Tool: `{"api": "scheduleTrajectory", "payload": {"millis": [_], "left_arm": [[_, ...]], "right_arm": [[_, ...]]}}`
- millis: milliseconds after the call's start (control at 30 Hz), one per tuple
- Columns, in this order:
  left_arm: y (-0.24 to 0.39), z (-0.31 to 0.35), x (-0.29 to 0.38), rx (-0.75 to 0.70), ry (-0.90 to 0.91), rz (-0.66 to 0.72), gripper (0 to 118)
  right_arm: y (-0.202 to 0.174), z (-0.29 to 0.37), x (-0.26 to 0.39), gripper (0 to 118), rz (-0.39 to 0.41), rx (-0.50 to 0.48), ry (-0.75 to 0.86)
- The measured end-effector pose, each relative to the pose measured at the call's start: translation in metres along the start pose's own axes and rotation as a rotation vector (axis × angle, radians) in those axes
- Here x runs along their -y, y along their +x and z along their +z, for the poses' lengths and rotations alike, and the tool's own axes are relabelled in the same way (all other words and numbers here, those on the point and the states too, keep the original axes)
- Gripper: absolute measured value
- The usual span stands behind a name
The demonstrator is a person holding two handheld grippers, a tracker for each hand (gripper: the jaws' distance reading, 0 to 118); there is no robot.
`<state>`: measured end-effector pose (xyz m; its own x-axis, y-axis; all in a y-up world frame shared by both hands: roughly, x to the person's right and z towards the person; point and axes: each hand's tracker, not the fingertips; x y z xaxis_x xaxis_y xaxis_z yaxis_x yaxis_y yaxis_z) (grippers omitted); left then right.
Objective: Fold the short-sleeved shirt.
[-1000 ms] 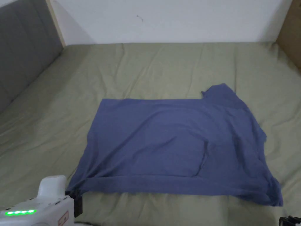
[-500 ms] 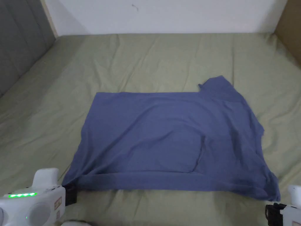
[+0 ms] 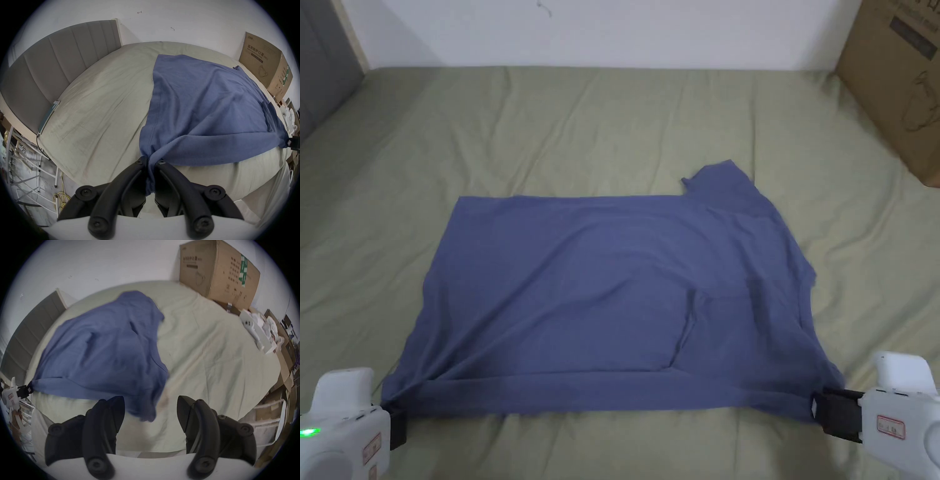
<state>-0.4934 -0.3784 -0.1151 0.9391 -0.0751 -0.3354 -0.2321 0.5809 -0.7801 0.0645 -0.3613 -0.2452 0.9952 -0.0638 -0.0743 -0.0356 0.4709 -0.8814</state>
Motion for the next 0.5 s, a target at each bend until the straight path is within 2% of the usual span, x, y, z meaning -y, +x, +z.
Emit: {"api": "scheduleTrajectory", "payload": {"millis": [33, 100, 133, 167, 233, 500], "left_arm": [[0.001, -0.001, 0.000, -0.001, -0.003, 0.002, 7], [0.001, -0.001, 0.001, 0.000, -0.009, 0.008, 7], [0.001, 0.000, 0.000, 0.002, -0.010, 0.011, 7], [0.001, 0.001, -0.001, 0.001, -0.012, 0.013, 7], [-0.002, 0.004, -0.004, 0.006, -0.013, 0.022, 7], [-0.007, 0.028, -0.054, 0.036, -0.012, 0.056, 7]], "right_arm": [[0.005, -0.010, 0.001, 55, -0.031, -0.021, -0.047], [0.009, -0.015, 0.005, 7, -0.050, -0.116, -0.028], [0.007, -0.014, 0.006, 7, -0.062, -0.138, -0.024], [-0.001, -0.009, 0.008, 7, -0.046, -0.106, -0.025], [-0.003, -0.003, 0.009, 6, -0.021, -0.107, -0.003], [0.001, 0.042, -0.033, 6, -0.058, -0.146, 0.073]]}}
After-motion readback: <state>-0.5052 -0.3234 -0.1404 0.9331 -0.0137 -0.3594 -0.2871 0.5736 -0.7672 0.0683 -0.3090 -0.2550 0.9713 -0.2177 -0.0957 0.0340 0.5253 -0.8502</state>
